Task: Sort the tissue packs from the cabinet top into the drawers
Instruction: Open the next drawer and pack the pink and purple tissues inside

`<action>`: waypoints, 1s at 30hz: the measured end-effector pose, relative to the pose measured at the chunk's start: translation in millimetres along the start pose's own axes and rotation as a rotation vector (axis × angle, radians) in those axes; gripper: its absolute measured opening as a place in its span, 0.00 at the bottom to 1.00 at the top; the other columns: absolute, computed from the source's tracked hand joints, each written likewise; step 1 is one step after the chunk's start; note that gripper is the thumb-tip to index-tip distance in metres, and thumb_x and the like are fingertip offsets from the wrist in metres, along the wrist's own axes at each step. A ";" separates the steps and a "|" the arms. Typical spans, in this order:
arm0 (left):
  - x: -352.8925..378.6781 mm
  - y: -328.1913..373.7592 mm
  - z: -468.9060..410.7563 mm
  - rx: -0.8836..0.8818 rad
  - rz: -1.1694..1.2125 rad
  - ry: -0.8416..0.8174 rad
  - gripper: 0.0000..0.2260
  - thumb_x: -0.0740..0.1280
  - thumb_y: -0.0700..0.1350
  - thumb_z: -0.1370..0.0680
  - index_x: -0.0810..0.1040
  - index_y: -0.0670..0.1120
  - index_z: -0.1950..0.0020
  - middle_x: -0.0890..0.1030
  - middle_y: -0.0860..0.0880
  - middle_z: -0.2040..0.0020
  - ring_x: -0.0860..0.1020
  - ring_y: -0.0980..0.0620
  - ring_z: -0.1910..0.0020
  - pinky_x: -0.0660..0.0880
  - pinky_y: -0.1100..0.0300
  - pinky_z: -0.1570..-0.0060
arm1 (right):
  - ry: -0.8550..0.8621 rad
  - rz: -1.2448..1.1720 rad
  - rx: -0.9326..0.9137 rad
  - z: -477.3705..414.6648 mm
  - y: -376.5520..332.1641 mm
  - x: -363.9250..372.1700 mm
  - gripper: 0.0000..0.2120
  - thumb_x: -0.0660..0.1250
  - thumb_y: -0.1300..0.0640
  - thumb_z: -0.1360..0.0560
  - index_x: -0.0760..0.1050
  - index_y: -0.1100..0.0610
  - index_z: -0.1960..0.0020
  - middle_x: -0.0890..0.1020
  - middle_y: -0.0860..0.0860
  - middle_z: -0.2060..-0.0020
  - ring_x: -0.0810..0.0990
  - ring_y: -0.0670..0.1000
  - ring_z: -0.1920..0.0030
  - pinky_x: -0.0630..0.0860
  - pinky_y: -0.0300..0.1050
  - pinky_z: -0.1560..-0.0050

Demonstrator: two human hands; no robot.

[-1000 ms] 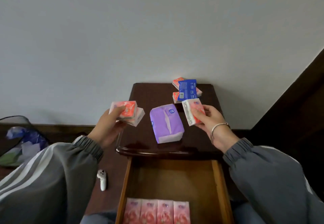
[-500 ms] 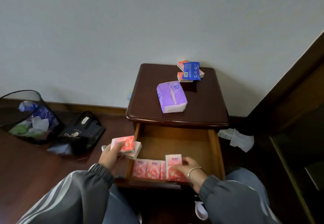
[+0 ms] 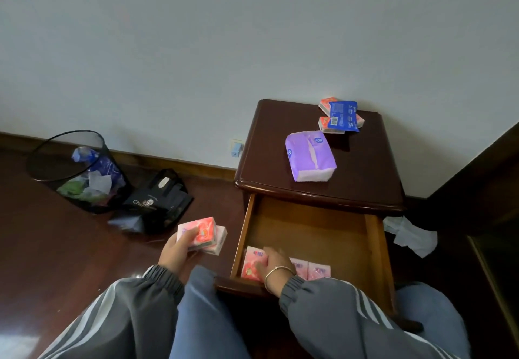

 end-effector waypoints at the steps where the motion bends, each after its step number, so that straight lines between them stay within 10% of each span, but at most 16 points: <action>1: 1.9 -2.9 -0.2 -0.012 0.008 -0.012 0.12 0.62 0.40 0.21 0.75 0.36 0.40 0.81 0.39 0.54 0.79 0.46 0.59 0.80 0.58 0.66 | -0.037 0.033 -0.031 1.8 -1.2 2.1 0.25 0.57 0.48 0.21 0.58 0.52 0.26 0.64 0.54 0.28 0.67 0.57 0.31 0.66 0.51 0.31; 5: 21.8 -13.1 2.8 -0.059 0.039 -0.069 0.14 0.61 0.40 0.20 0.73 0.35 0.37 0.79 0.36 0.47 0.79 0.44 0.54 0.78 0.54 0.57 | -0.147 0.121 -0.075 7.3 -3.5 -4.9 0.26 0.50 0.42 0.20 0.52 0.47 0.24 0.53 0.52 0.24 0.51 0.59 0.24 0.53 0.58 0.27; 10: 57.7 -26.1 11.7 -0.066 0.045 -0.174 0.10 0.61 0.41 0.20 0.76 0.38 0.43 0.82 0.38 0.50 0.81 0.44 0.52 0.78 0.50 0.50 | -0.157 -0.802 -0.064 19.1 -17.1 -32.8 0.14 0.61 0.46 0.22 0.75 0.49 0.40 0.81 0.49 0.45 0.82 0.48 0.47 0.79 0.41 0.50; 17: 79.6 -36.2 10.1 -0.115 -0.159 -0.310 0.12 0.65 0.43 0.21 0.74 0.40 0.39 0.81 0.38 0.47 0.79 0.42 0.48 0.74 0.43 0.42 | -0.175 -0.867 0.026 16.9 22.1 -58.1 0.16 0.71 0.63 0.29 0.74 0.56 0.42 0.82 0.54 0.54 0.83 0.50 0.61 0.81 0.42 0.63; 24: 98.2 -33.5 -8.4 0.108 -0.757 -0.368 0.14 0.64 0.43 0.20 0.75 0.42 0.36 0.79 0.49 0.51 0.78 0.52 0.52 0.77 0.59 0.51 | 0.071 -1.005 0.240 21.4 113.4 -90.1 0.15 0.67 0.68 0.27 0.73 0.60 0.42 0.79 0.61 0.47 0.81 0.59 0.51 0.80 0.51 0.55; 30: 165.3 -61.0 -14.2 0.361 -1.430 -0.562 0.12 0.65 0.48 0.23 0.74 0.48 0.41 0.79 0.50 0.46 0.78 0.50 0.48 0.72 0.60 0.53 | 0.090 -1.053 0.294 29.6 143.9 -85.4 0.11 0.67 0.68 0.27 0.73 0.59 0.47 0.79 0.57 0.56 0.80 0.54 0.59 0.77 0.43 0.71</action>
Point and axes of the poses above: each hand's wrist, its own z-axis away from the middle knuckle, its own x-axis out of the palm, y = z × x, the point moved 7 cm from there along -z, towards the middle knuckle
